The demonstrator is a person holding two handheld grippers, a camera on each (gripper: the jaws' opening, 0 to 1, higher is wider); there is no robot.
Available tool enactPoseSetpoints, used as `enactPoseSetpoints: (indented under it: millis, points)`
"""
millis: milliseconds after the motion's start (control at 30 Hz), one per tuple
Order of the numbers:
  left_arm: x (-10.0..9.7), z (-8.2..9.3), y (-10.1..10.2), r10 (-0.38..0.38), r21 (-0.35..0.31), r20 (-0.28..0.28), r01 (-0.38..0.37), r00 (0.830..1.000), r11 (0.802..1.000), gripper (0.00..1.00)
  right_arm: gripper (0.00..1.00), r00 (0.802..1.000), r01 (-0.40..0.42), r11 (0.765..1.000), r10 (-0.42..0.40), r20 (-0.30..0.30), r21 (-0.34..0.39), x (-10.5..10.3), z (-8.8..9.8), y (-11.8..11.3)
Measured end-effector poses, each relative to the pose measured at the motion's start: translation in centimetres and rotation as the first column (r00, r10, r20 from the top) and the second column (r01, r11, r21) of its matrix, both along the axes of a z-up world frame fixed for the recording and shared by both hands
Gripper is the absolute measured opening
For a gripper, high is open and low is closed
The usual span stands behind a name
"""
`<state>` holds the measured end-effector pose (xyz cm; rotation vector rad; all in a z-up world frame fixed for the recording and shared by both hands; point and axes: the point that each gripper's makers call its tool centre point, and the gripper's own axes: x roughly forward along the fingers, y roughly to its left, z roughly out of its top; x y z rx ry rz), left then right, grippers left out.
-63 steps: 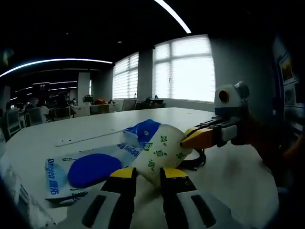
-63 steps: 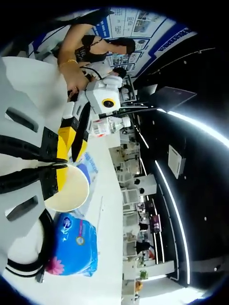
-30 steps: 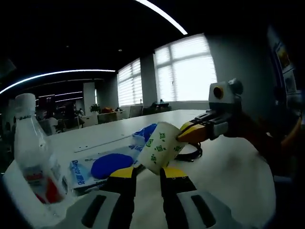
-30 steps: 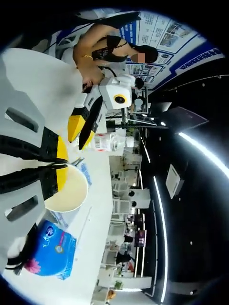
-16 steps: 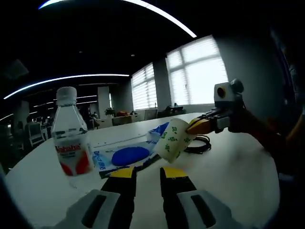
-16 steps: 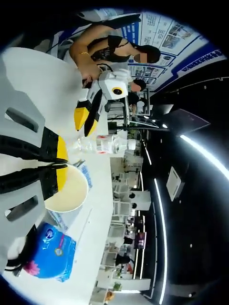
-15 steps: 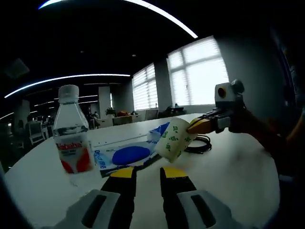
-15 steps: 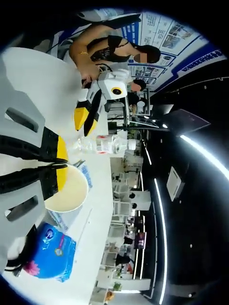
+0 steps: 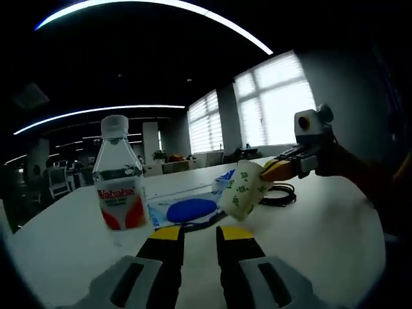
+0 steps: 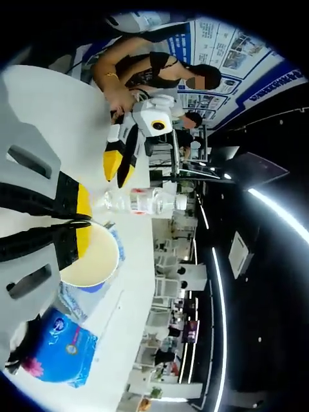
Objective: Arrange the tabletop items into an orderly group along one side of the table until the central work area is clear of visible clutter.
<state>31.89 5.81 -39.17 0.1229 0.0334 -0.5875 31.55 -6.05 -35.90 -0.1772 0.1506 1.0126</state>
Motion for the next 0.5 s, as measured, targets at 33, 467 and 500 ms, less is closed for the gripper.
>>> enactPoseSetpoints:
  millis: [33, 467, 500]
  points:
    - [0.0, 0.1, 0.3, 0.011, 0.001, 0.005, -0.011, 1.0, 1.0, 0.19, 0.01, 1.0, -0.005, 1.0, 0.006, 0.009, -0.014, 0.1, 0.3, 0.4]
    - [0.6, 0.3, 3.5, 0.14, -0.046, -0.006, -0.141, 0.99, 0.989, 0.19, 0.01, 0.998, -0.062, 0.992, 0.065, 0.019, -0.113, 0.6, 1.2, 3.9]
    - [0.6, 0.2, 3.6, 0.145, -0.045, -0.011, -0.145, 0.989, 0.988, 0.19, 0.01, 0.997, -0.066, 0.991, 0.069, 0.018, -0.119, 0.6, 1.1, 4.1]
